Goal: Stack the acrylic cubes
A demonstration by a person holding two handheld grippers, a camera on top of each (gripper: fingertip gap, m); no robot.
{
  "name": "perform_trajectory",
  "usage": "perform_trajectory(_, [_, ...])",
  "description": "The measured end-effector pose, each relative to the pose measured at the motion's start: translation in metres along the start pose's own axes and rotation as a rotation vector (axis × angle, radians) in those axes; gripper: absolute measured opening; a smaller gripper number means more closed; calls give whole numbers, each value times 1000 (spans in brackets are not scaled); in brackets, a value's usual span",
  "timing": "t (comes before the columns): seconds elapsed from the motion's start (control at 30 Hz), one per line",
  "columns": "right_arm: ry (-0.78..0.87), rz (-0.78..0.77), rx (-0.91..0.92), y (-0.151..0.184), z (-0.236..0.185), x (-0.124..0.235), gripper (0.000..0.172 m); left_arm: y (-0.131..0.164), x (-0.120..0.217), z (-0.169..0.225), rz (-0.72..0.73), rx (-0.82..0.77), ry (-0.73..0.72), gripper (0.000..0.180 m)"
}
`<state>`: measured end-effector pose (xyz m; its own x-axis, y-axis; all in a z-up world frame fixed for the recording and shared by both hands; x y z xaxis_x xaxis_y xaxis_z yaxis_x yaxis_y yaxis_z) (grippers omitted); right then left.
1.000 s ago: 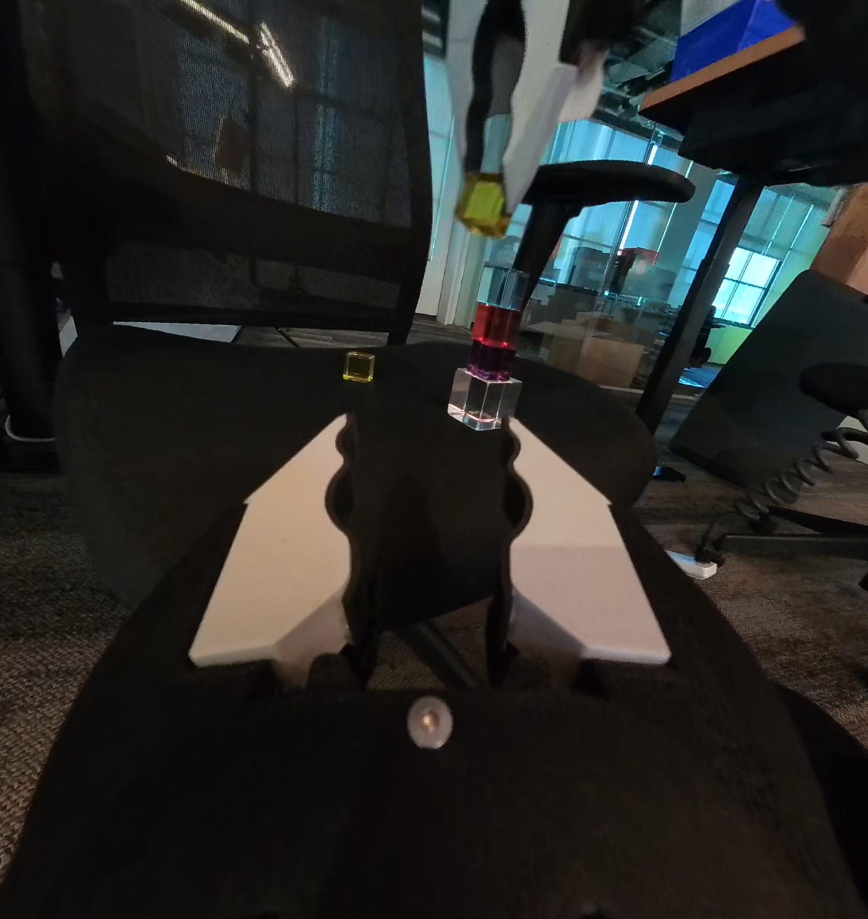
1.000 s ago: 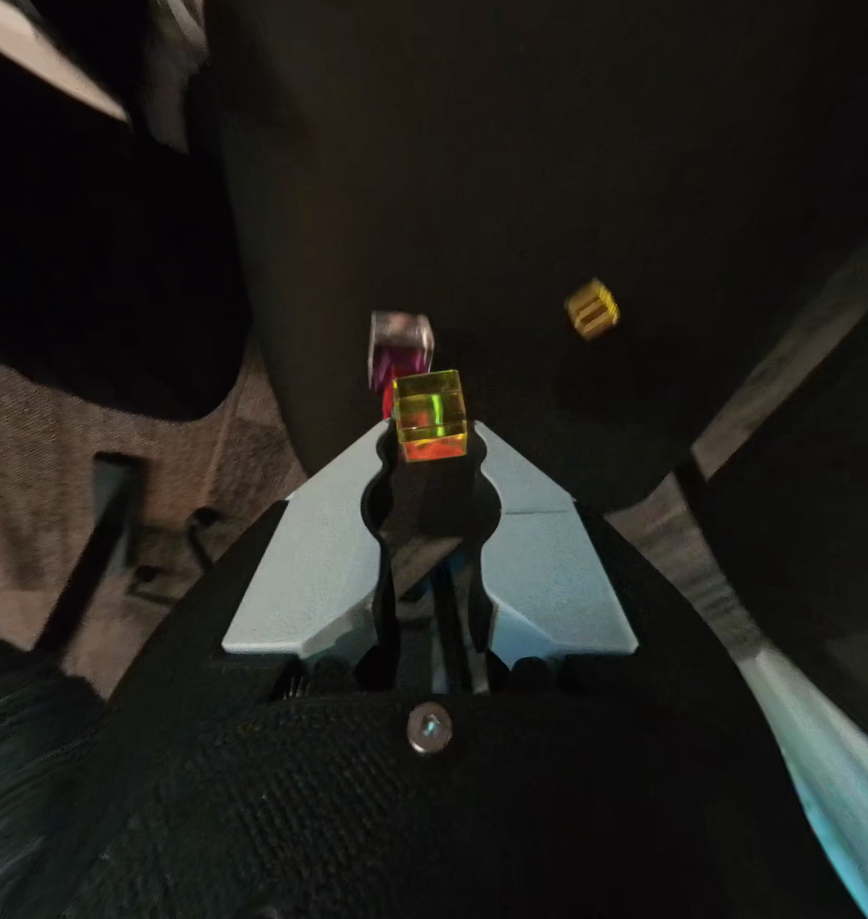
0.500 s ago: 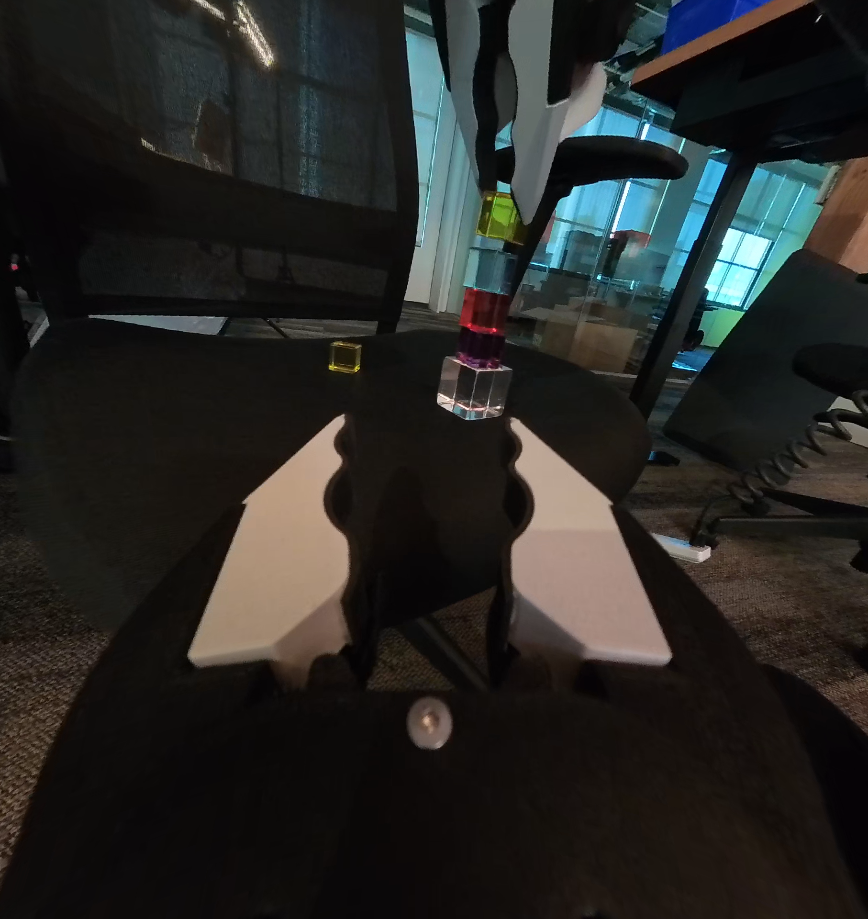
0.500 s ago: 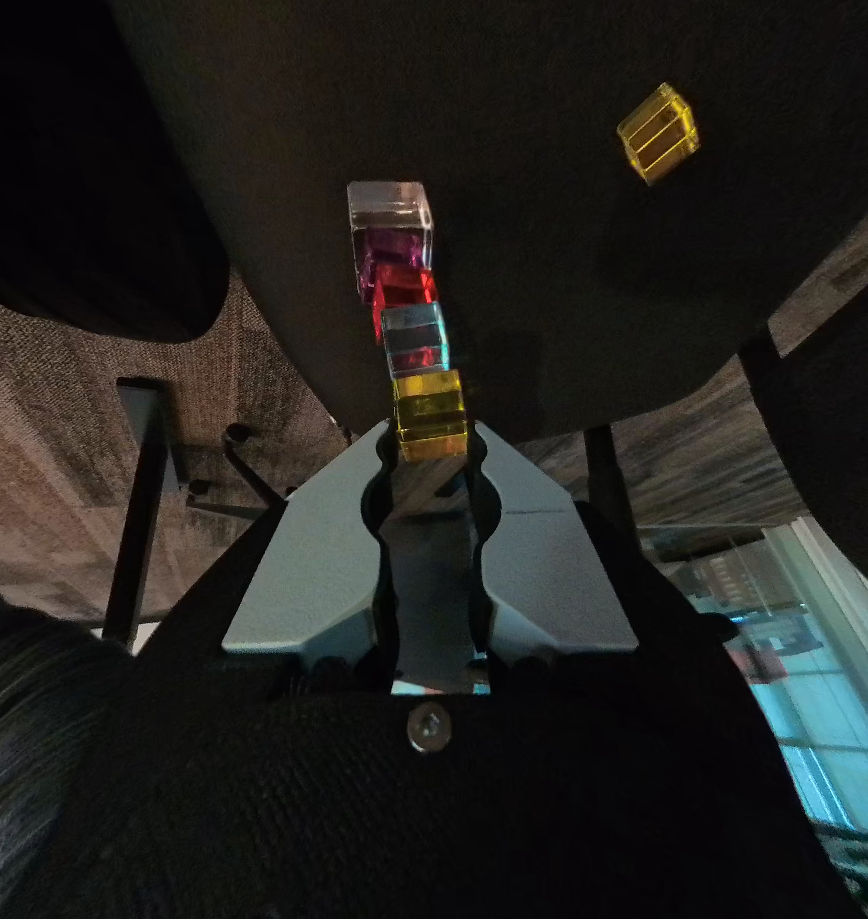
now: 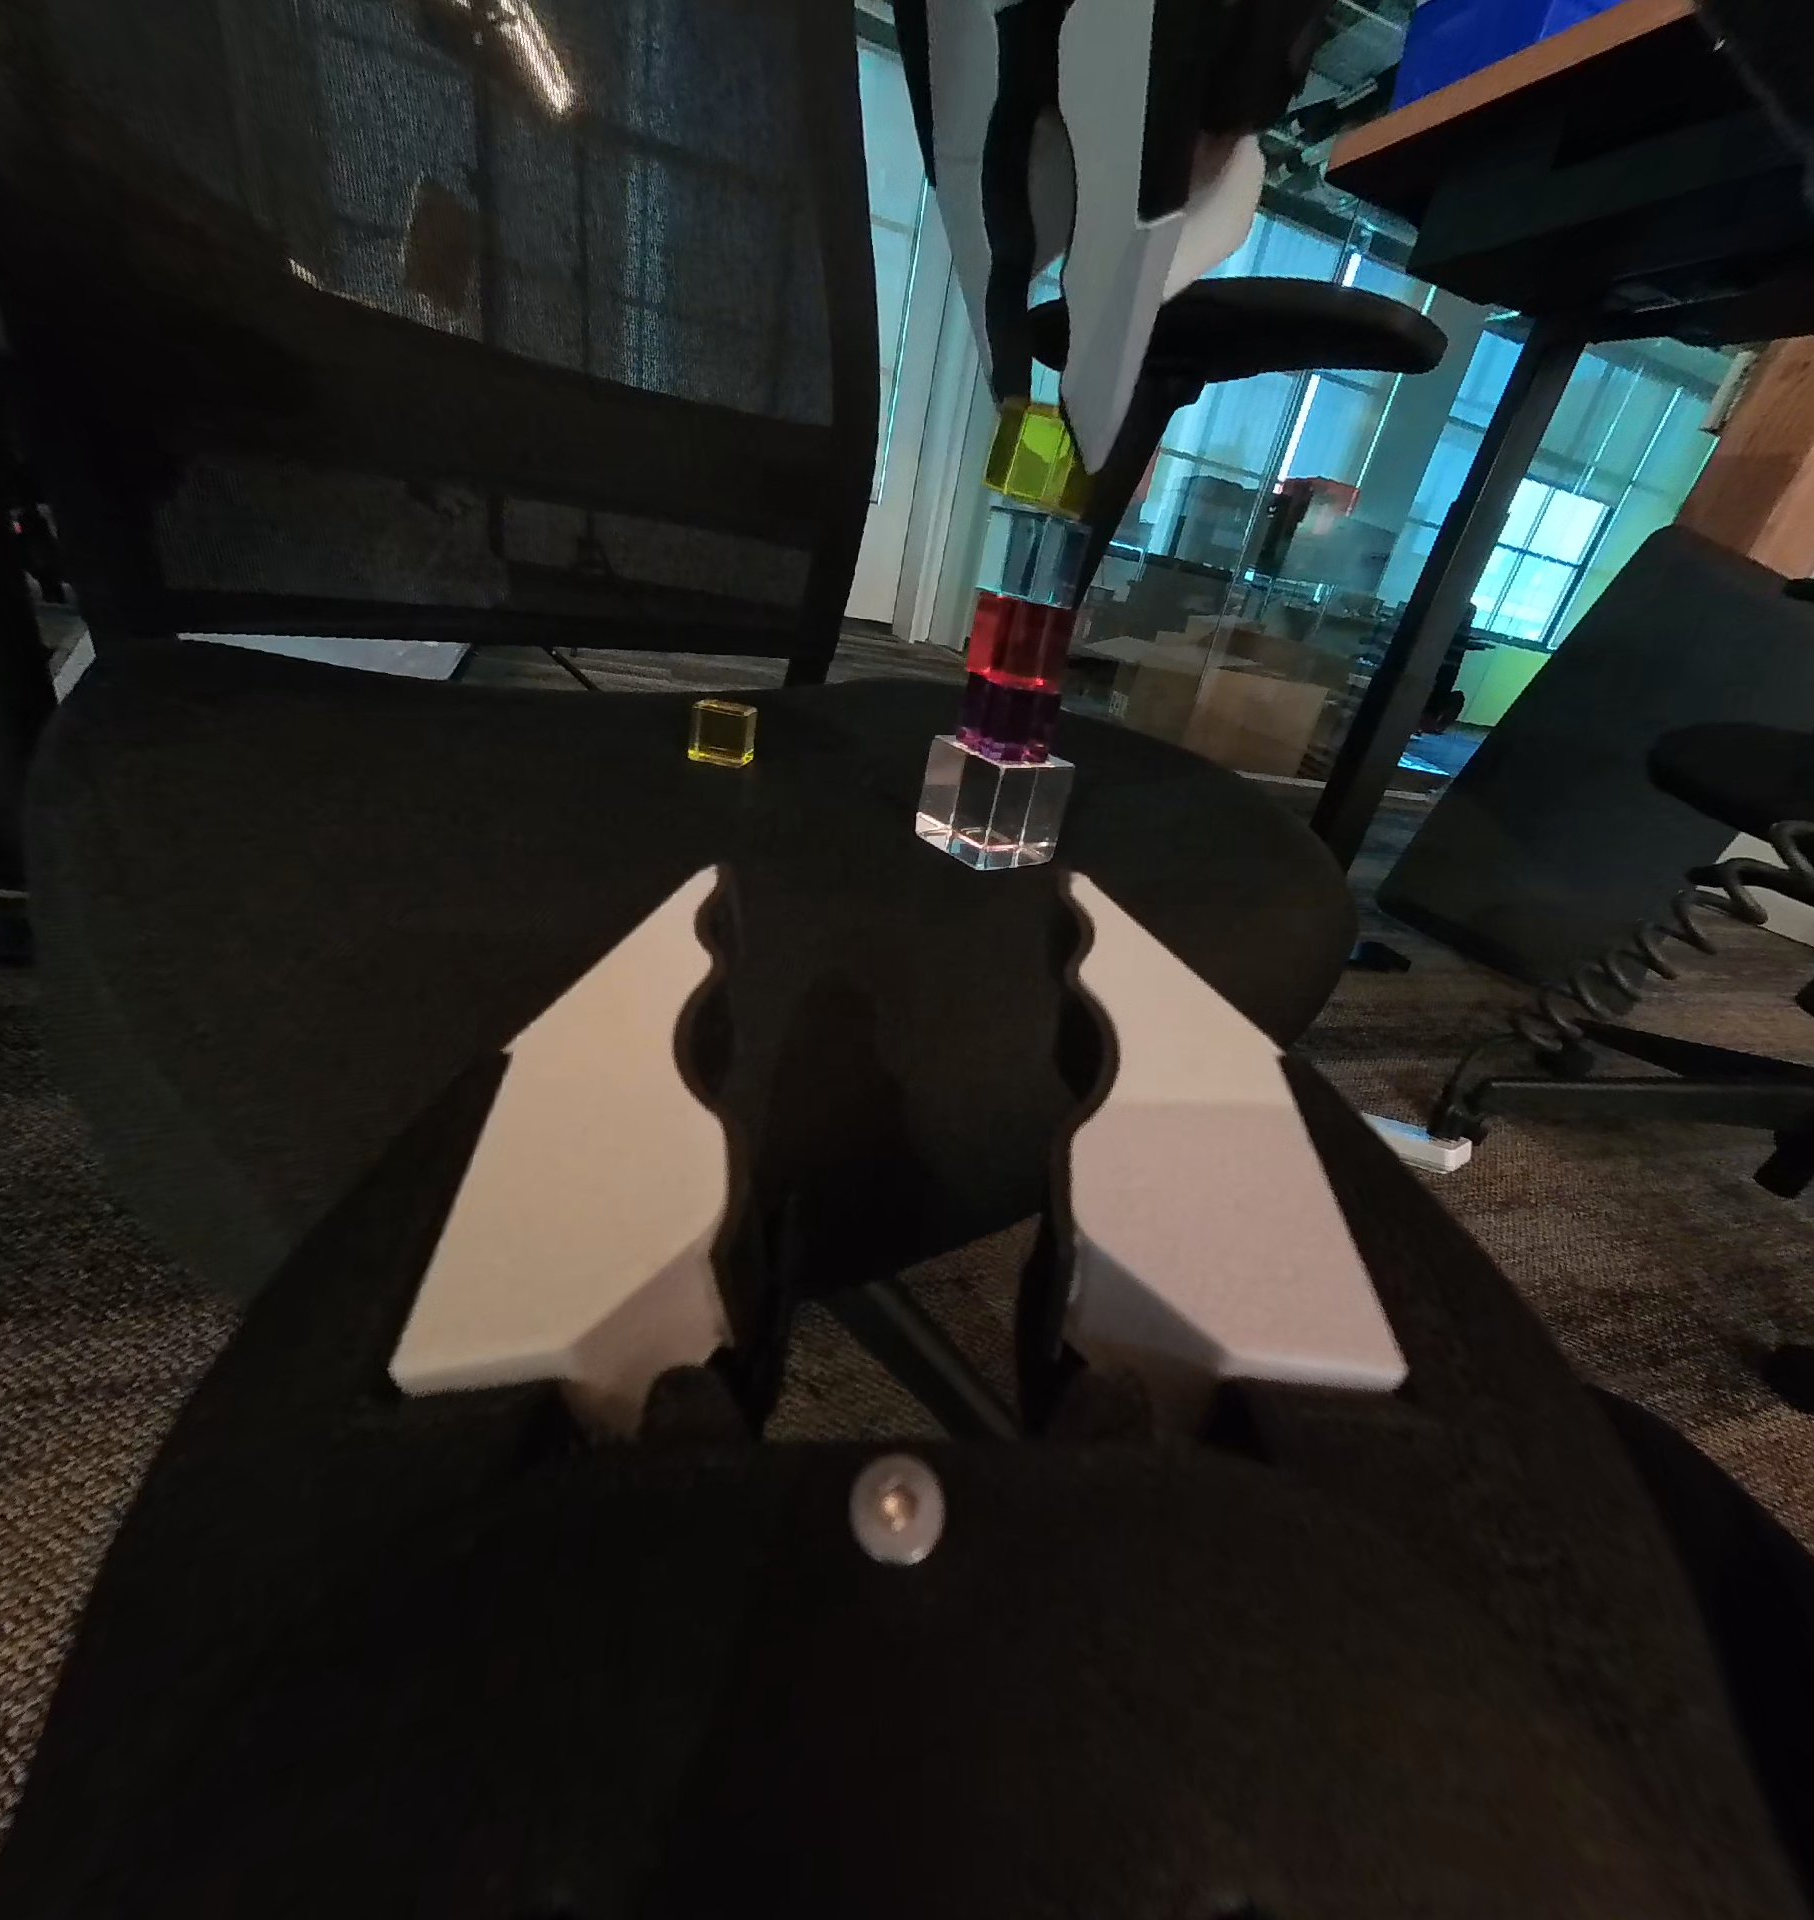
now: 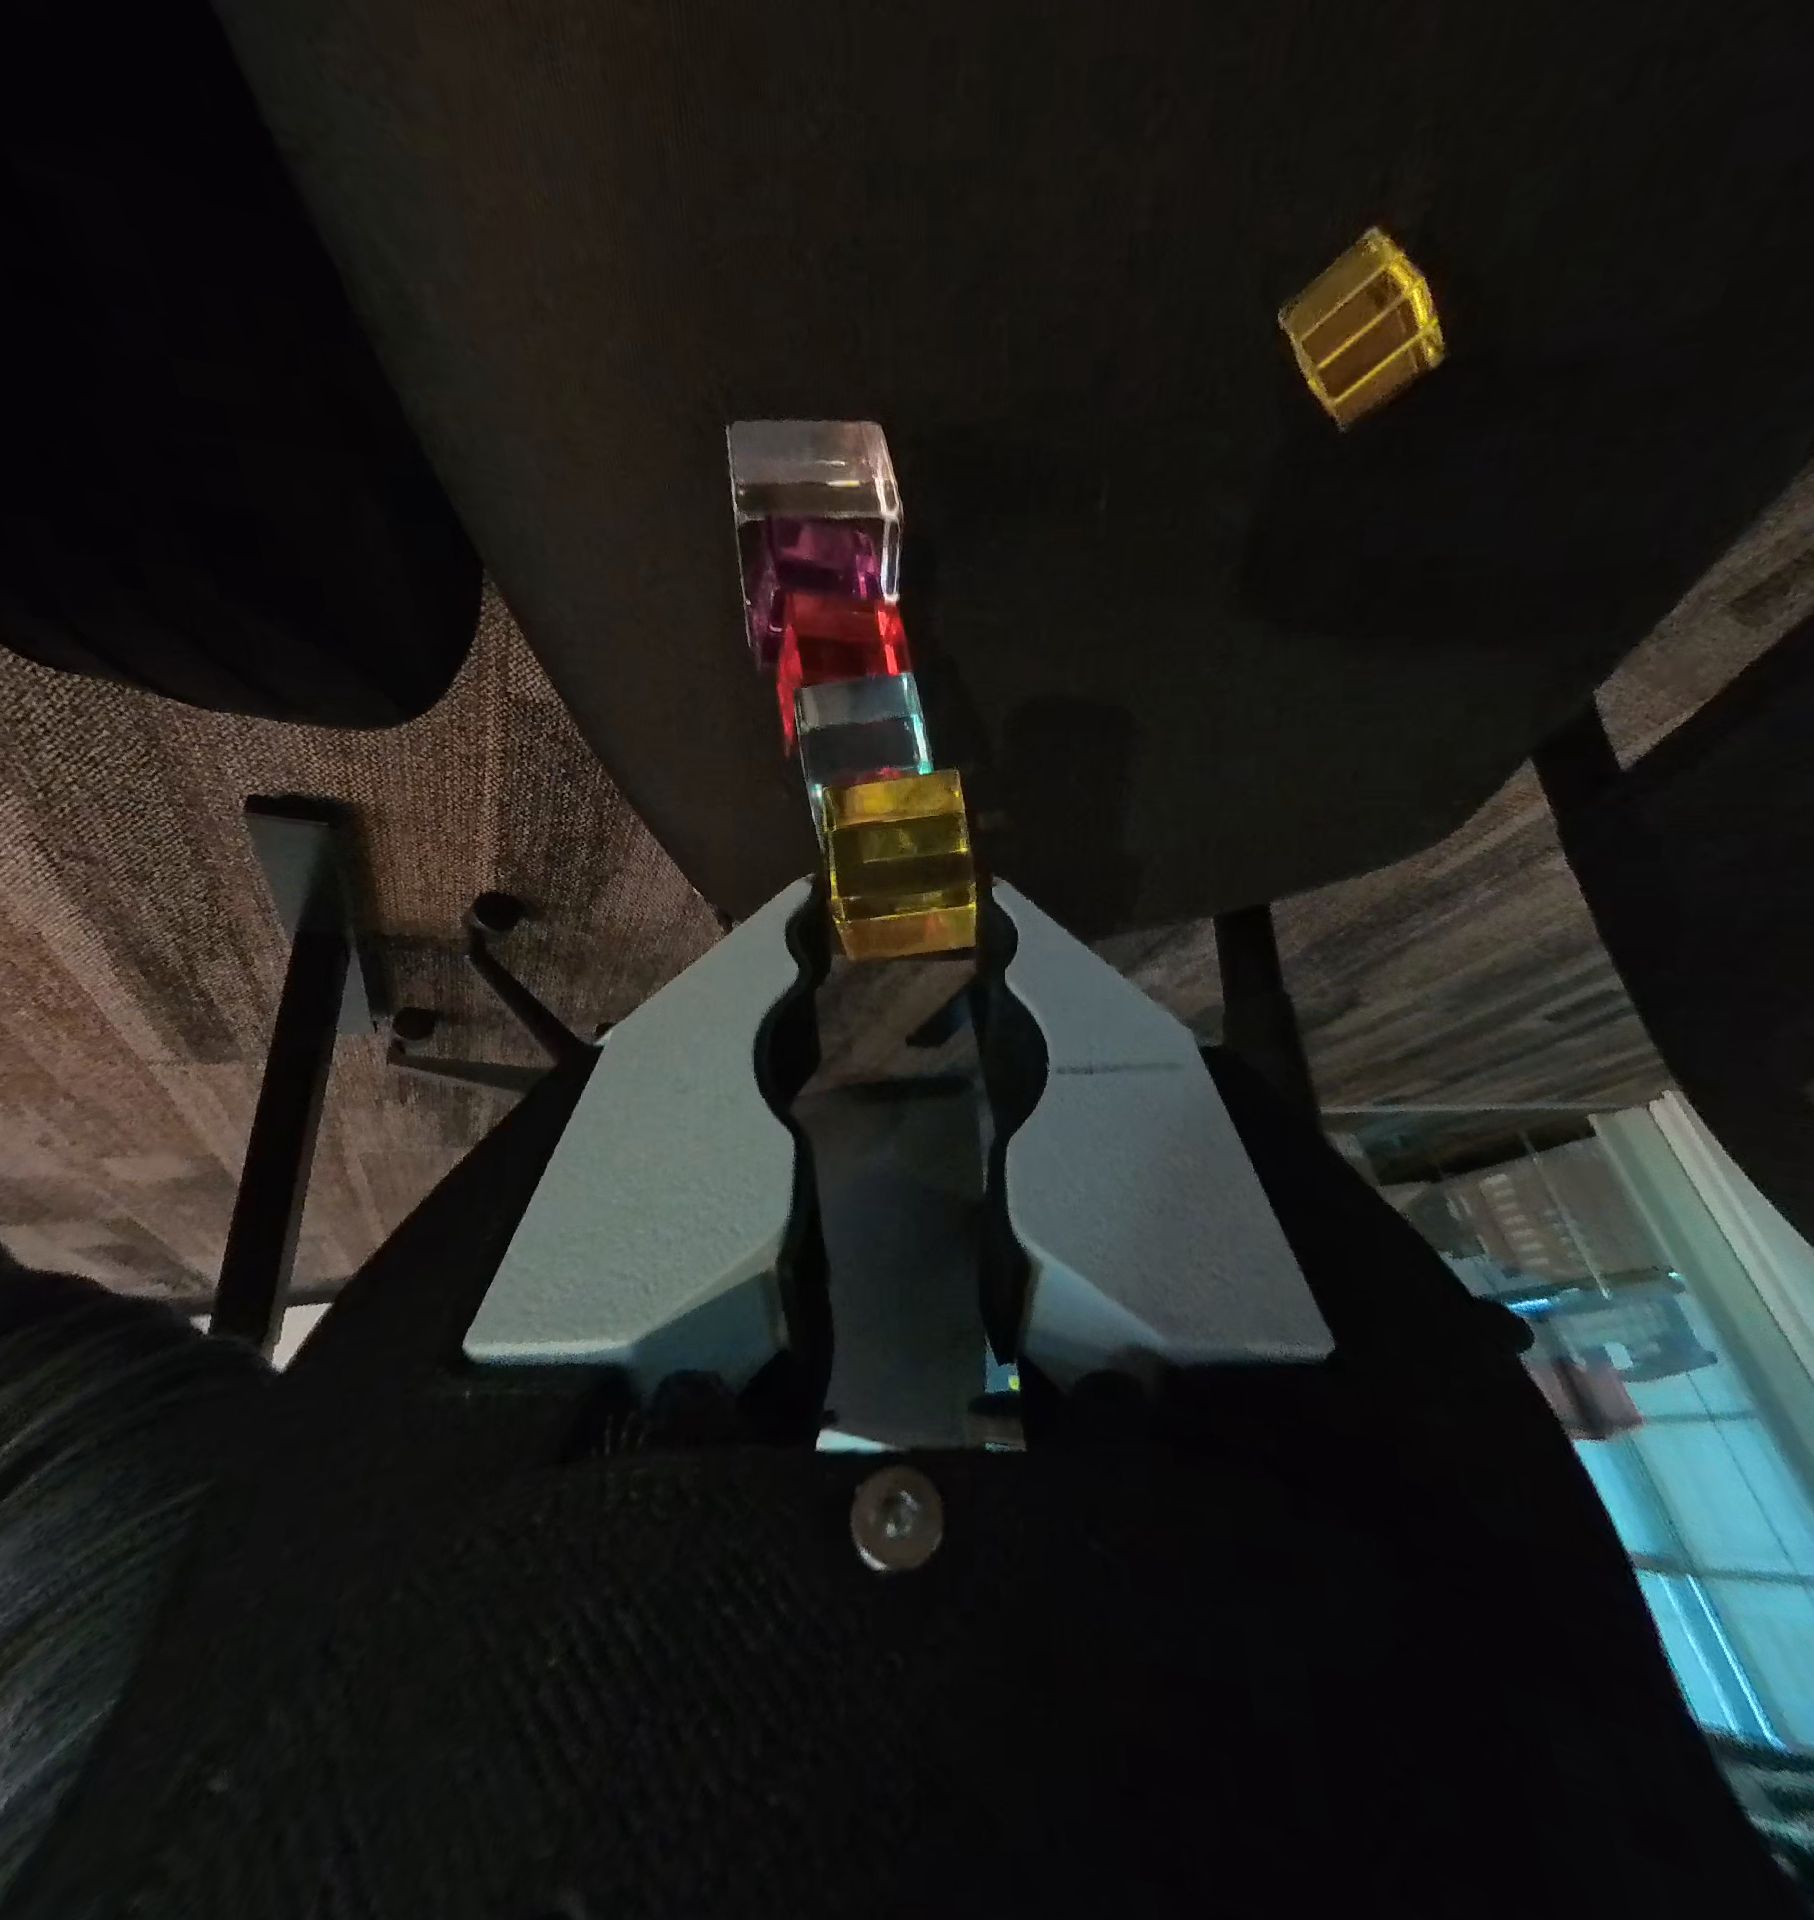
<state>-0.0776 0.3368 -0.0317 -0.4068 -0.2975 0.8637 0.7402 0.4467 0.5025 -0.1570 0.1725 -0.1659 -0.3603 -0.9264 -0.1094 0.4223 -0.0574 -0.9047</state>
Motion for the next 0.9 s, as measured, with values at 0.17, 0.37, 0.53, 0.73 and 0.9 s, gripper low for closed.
perform_trajectory(0.17, [-3,-6,-16,1,1,-2,28,0,1,-1,-3,8,2,61])
perform_trajectory(0.37, [87,135,-50,9,3,16,49,-1,2,-2,0,9,-1,62])
perform_trajectory(0.53, [339,507,-308,45,50,34,59,-6,7,-3,26,14,-3,62])
perform_trajectory(0.73, [62,894,-711,48,106,-52,67,-7,8,-3,35,12,-3,63])
perform_trajectory(0.9, [1,949,-773,15,130,-99,65,-6,8,-6,36,17,-11,63])
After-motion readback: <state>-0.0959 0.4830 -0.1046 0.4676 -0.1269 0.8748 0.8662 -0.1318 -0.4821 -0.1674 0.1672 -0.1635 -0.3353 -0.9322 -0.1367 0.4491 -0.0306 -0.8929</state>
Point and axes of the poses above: each gripper's, where its closed fingertips meet, x back along the fingers, y out of its underside, z = x × y across the jaws, the point moved 6 cm from there along x, back along the fingers, and after that the axes turned 14 degrees about x, right-handed, at the moved point
